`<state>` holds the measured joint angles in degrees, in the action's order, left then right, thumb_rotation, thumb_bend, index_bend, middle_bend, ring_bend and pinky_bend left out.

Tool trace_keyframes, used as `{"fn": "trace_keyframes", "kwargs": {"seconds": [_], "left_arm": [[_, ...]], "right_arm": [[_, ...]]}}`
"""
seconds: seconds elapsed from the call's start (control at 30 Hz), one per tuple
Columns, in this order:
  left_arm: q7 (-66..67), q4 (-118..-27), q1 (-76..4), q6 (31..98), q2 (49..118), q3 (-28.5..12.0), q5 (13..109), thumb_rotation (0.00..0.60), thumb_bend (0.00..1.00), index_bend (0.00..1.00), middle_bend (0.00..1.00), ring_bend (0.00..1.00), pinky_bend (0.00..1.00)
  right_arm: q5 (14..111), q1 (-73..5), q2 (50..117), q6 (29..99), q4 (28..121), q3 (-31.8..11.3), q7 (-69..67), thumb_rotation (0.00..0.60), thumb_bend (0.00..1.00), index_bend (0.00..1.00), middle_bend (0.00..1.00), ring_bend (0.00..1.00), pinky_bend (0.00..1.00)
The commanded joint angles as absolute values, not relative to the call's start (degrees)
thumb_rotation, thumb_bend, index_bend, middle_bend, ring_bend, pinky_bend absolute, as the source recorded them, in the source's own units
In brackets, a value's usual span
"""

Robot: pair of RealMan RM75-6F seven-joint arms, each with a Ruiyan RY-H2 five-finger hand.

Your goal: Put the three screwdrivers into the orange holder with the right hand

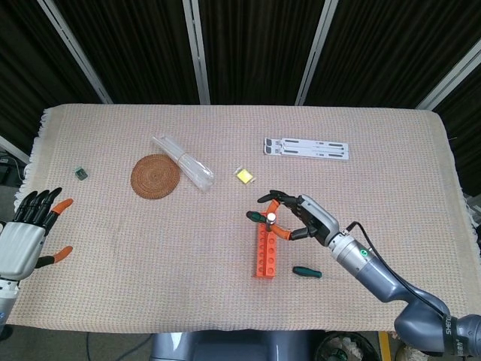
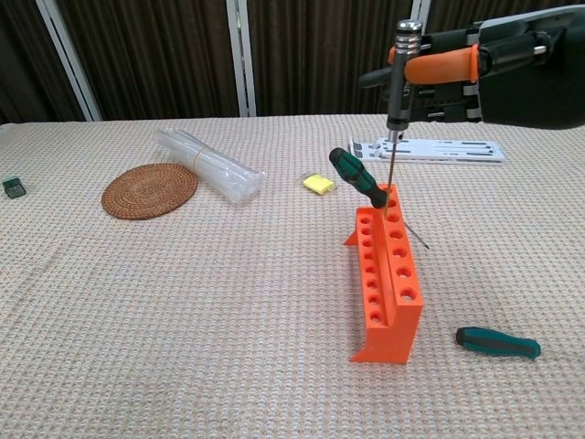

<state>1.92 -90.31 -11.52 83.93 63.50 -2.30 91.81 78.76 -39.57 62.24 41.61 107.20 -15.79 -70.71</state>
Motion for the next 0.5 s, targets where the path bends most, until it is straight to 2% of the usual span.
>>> {"fn": "trace_keyframes", "kwargs": {"seconds": [0.03, 0.5], "left_arm": [[1.83, -90.18, -11.56, 83.78, 63.66, -2.25, 91.69, 0.600, 0.14, 0.15, 0.00, 0.00, 0.00], [1.05, -89.14, -11.66, 83.51, 64.28, -2.22, 91.20, 0.600, 0.14, 0.15, 0.00, 0.00, 0.00]], "right_arm": [[76.79, -40.59, 63.51, 40.80, 106.75, -16.26, -69.05, 0.600, 0.46, 0.65, 0.23, 0.00, 0.00], [72.70, -41.18, 64.95, 38.43, 106.31, -16.04, -64.42, 0.600, 0.46, 0.65, 0.22, 0.00, 0.00]]}}
